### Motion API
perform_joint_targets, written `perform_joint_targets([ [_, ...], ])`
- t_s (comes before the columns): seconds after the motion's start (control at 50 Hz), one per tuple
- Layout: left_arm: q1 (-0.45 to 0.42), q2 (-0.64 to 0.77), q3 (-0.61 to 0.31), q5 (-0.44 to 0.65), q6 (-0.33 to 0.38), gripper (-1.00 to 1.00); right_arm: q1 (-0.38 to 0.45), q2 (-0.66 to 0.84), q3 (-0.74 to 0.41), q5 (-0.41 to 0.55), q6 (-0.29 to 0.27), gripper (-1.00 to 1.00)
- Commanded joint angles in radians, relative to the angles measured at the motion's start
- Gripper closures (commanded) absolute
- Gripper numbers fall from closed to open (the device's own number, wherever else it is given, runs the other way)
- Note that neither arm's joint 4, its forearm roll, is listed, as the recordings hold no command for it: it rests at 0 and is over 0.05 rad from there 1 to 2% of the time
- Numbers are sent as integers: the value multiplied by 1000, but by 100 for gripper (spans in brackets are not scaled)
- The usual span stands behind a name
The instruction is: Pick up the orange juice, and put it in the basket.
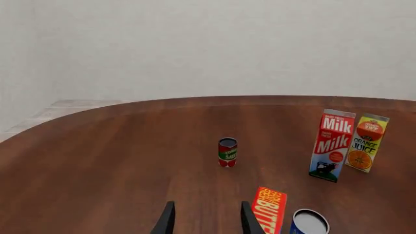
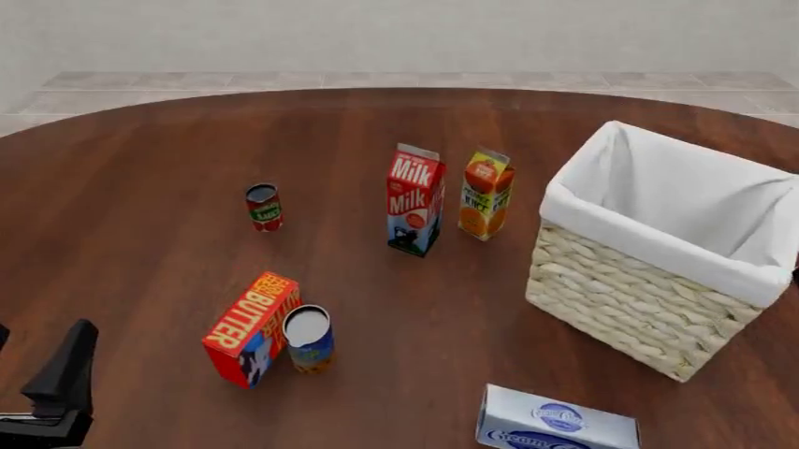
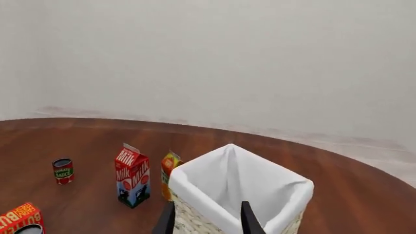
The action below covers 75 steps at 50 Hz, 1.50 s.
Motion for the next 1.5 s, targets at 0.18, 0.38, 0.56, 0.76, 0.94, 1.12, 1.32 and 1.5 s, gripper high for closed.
perform_joint_targets([
  [0.18, 0, 0, 0, 0, 0, -100, 128, 348, -308, 15, 22, -100],
  [0.38, 0, 0, 0, 0, 0, -100, 208, 634, -435, -1, -4, -100],
  [0.56, 0, 0, 0, 0, 0, -100, 279, 824, -567, 47, 4, -100],
  [0.76, 0, 0, 0, 0, 0, -100, 303, 1037, -816, 228, -63, -100],
  [0.94, 0, 0, 0, 0, 0, -100, 297, 1193, -971, 379, -108, -100],
  [1.12, 0, 0, 0, 0, 0, -100, 232, 1342, -1139, 503, -225, -100],
  [1.32, 0, 0, 0, 0, 0, -100, 173, 1508, -1363, 667, -325, -100],
  [1.5, 0, 0, 0, 0, 0, -100, 150, 1669, -1565, 779, -419, -100],
])
